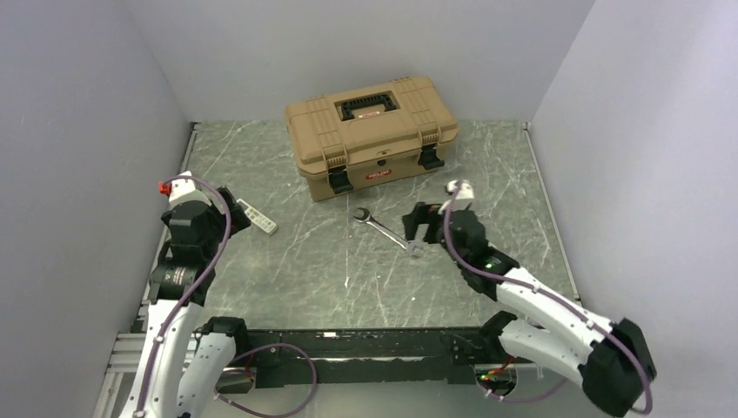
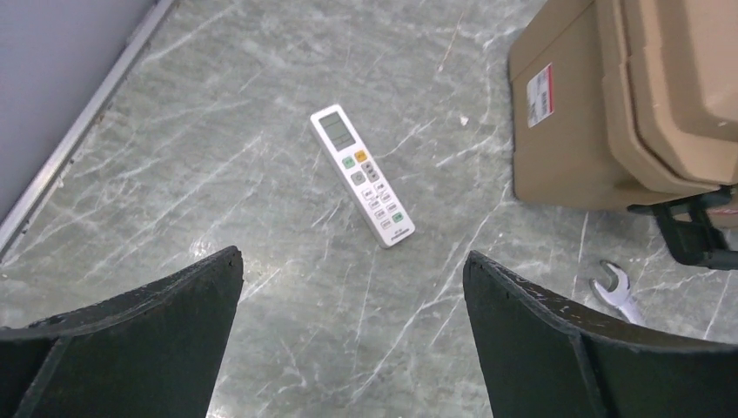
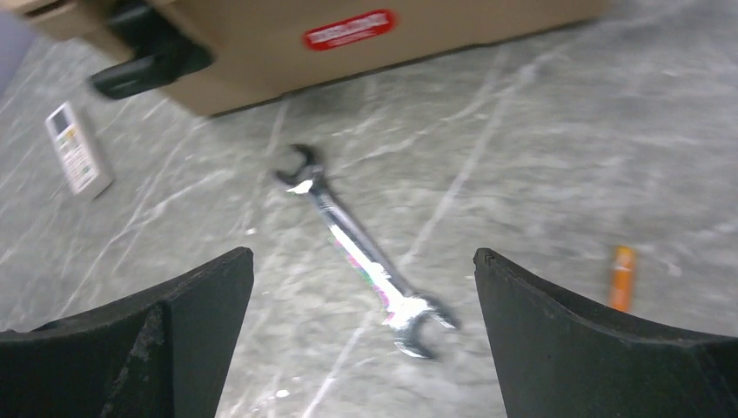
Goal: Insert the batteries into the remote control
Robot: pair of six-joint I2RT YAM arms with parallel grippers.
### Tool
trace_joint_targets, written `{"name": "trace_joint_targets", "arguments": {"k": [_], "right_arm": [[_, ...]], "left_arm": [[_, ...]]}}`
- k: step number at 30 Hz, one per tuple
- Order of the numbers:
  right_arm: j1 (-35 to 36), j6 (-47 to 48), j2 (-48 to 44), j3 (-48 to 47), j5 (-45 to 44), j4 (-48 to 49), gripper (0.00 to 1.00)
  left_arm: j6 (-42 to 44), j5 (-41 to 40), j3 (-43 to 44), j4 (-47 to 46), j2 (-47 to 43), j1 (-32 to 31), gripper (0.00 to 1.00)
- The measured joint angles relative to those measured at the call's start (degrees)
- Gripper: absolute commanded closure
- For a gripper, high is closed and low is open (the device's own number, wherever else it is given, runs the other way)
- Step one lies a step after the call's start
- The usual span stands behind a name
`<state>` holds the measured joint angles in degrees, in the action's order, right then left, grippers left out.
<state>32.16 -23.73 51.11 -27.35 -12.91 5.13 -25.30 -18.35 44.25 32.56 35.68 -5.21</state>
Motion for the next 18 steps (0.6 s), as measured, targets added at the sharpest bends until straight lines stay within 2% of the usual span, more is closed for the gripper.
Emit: {"name": "trace_joint_targets", "arguments": {"k": [4, 7, 9, 12, 18], "right_arm": [[15.3, 1.3, 7.2, -5.2, -7.8, 1.2, 0.01], [25.5, 3.4, 18.4, -12.4, -10.9, 2.8, 0.01], [29.6, 5.1, 26.7, -18.0, -10.4, 4.7, 0.02], [32.7, 7.8, 38.9, -26.4, -7.2, 7.6, 0.02], [33.1, 12.2, 58.8, -44.6, -0.4, 7.8, 0.0]], "left_arm": [[1.1, 8.2, 0.2, 1.7, 3.1, 7.4, 0.01], [1.9, 15.0, -0.1, 2.7, 4.4, 13.5, 0.01], [2.5, 18.5, -0.1, 2.9, 3.8, 16.8, 0.01], [3.7, 20.8, -0.1, 2.9, 2.4, 19.3, 0.01], [4.7, 21.4, -0.7, 2.6, 2.0, 20.2, 0.01]]}}
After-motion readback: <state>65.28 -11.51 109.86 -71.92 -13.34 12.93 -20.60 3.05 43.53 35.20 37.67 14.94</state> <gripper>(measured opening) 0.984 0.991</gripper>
